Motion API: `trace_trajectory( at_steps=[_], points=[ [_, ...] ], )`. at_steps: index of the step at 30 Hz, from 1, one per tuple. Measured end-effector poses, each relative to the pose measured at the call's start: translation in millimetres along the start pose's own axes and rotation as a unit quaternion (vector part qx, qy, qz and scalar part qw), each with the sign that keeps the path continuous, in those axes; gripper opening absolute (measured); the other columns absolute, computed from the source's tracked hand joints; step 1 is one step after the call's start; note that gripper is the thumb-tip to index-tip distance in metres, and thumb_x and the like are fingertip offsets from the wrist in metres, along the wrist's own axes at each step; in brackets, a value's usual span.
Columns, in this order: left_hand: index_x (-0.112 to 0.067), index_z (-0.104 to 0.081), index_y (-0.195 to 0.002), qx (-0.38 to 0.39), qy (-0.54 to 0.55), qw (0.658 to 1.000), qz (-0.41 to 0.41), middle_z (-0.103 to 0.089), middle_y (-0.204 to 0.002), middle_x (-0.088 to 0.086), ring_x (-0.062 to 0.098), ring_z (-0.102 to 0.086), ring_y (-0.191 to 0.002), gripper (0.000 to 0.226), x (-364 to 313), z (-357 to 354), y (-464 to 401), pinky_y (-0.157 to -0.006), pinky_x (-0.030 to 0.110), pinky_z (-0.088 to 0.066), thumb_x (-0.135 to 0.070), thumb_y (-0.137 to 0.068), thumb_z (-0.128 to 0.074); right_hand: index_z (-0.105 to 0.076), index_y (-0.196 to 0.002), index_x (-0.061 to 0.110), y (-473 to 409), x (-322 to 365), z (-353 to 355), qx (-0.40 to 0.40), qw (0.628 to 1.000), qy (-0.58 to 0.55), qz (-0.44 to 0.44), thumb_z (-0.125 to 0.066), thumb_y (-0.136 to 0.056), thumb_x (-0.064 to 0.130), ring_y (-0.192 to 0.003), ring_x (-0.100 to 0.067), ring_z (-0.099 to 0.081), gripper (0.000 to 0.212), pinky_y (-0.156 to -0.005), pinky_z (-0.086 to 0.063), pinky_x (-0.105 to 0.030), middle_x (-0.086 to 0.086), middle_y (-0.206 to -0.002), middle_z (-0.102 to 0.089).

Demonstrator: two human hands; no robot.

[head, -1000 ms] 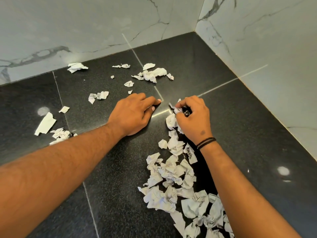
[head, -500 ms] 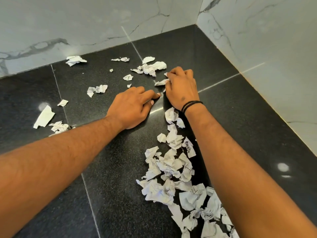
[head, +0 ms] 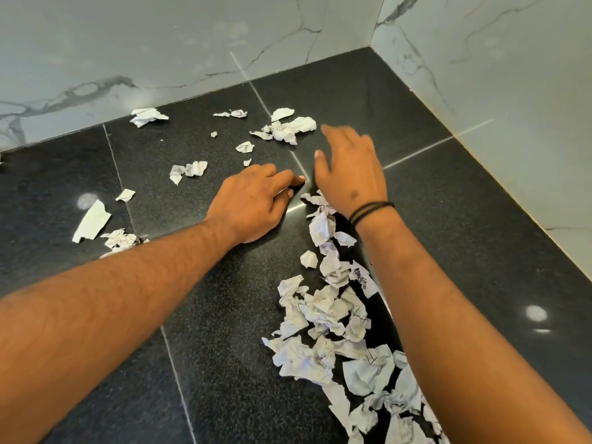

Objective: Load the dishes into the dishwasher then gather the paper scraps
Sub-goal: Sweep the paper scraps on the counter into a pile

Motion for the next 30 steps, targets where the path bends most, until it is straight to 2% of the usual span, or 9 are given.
trace_trajectory(
  at_steps=[3, 6, 10, 13, 16, 21, 23, 27, 30],
  points=[
    [-0.028, -0.057, -0.121, -0.002, -0.008, 1.0, -0.006, -0.053, -0.092, -0.004, 0.02, -0.055, -0.089, 0.027, -1, 0, 0, -0.068, 0.037, -0.047, -0.04, -0.102, -0.042, -0.035, -0.154, 0.022, -38, 4, -31, 0.087, 0.996, 0.004, 0.019, -0.044, -0.1, 0.024, -0.137, -0.033, -0.036, 0.055, -0.109, -0.039, -0.047, 0.004, -0.162, -0.03],
    [-0.025, -0.058, -0.115, -0.011, -0.01, 1.0, -0.006, -0.052, -0.09, -0.002, 0.022, -0.055, -0.086, 0.024, -1, 0, 0, -0.065, 0.037, -0.045, -0.039, -0.102, -0.043, -0.026, -0.157, 0.026, -44, 1, -59, 0.155, 0.986, 0.059, 0.02, -0.038, -0.102, 0.03, -0.147, -0.032, -0.025, 0.056, -0.116, -0.027, -0.05, 0.008, -0.163, -0.029],
    [-0.03, -0.058, -0.12, -0.014, 0.001, 1.0, -0.008, -0.055, -0.092, -0.004, 0.021, -0.056, -0.088, 0.024, -1, 1, 0, -0.067, 0.037, -0.048, -0.039, -0.102, -0.044, -0.036, -0.151, 0.023, -16, -12, -53, 0.106, 0.992, 0.065, -0.011, -0.041, -0.101, 0.034, -0.146, -0.028, -0.027, 0.052, -0.117, -0.027, -0.048, 0.006, -0.158, -0.037],
    [-0.033, -0.059, -0.123, -0.011, 0.009, 1.0, -0.006, -0.056, -0.094, -0.005, 0.02, -0.057, -0.092, 0.027, -1, 1, 1, -0.071, 0.039, -0.051, -0.04, -0.103, -0.043, -0.051, -0.136, 0.019, 23, -11, -36, 0.063, 0.992, 0.103, -0.021, -0.042, -0.099, 0.037, -0.132, -0.029, -0.04, 0.042, -0.109, -0.037, -0.045, -0.001, -0.144, -0.047],
    [-0.035, -0.059, -0.125, -0.011, 0.012, 1.0, -0.002, -0.056, -0.094, -0.007, 0.019, -0.057, -0.092, 0.028, 0, 0, 1, -0.072, 0.039, -0.051, -0.041, -0.103, -0.042, -0.058, -0.125, 0.02, 55, -4, -24, 0.066, 0.991, 0.115, -0.024, -0.041, -0.1, 0.04, -0.119, -0.027, -0.043, 0.036, -0.102, -0.038, -0.042, -0.001, -0.129, -0.05],
    [-0.034, -0.055, -0.117, -0.011, 0.007, 1.0, -0.01, -0.054, -0.091, -0.004, 0.021, -0.056, -0.09, 0.021, -2, 1, 1, -0.068, 0.035, -0.044, -0.039, -0.101, -0.044, -0.067, -0.117, 0.023, 31, 13, -1, 0.013, 0.997, 0.068, -0.025, -0.042, -0.101, 0.039, -0.112, -0.028, -0.042, 0.034, -0.098, -0.038, -0.044, 0.0, -0.12, -0.055],
    [-0.026, -0.057, -0.112, -0.008, 0.002, 1.0, -0.007, -0.058, -0.094, 0.002, 0.027, -0.057, -0.09, 0.021, -1, 2, 0, -0.067, 0.037, -0.044, -0.038, -0.098, -0.047, -0.064, -0.126, 0.03, 8, 27, -9, 0.04, 0.999, 0.036, 0.007, -0.042, -0.101, 0.042, -0.116, -0.029, -0.04, 0.035, -0.099, -0.038, -0.043, 0.001, -0.127, -0.052],
    [-0.01, -0.07, -0.114, 0.009, -0.009, 1.0, 0.014, -0.067, -0.102, 0.012, 0.033, -0.061, -0.094, 0.033, 0, 1, -1, -0.071, 0.041, -0.049, -0.033, -0.095, -0.054, -0.052, -0.138, 0.042, -14, 40, -54, 0.175, 0.984, 0.03, 0.027, -0.03, -0.101, 0.062, -0.132, -0.032, -0.03, 0.047, -0.109, -0.029, -0.049, 0.0, -0.147, -0.039],
    [-0.013, -0.069, -0.116, 0.003, 0.004, 1.0, 0.011, -0.066, -0.104, 0.009, 0.031, -0.06, -0.094, 0.036, -2, 3, 0, -0.071, 0.041, -0.05, -0.032, -0.093, -0.05, -0.052, -0.137, 0.044, -7, 26, -57, 0.165, 0.986, 0.02, 0.011, -0.022, -0.101, 0.065, -0.135, -0.031, -0.029, 0.052, -0.112, -0.024, -0.047, 0.0, -0.148, -0.039]
  ],
)
Point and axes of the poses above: each hand's wrist, its own y-axis away from the middle knuckle, its own z-axis out of the back of the hand, x = y × z, the point moved 7 cm from there along -y, towards the middle knuckle
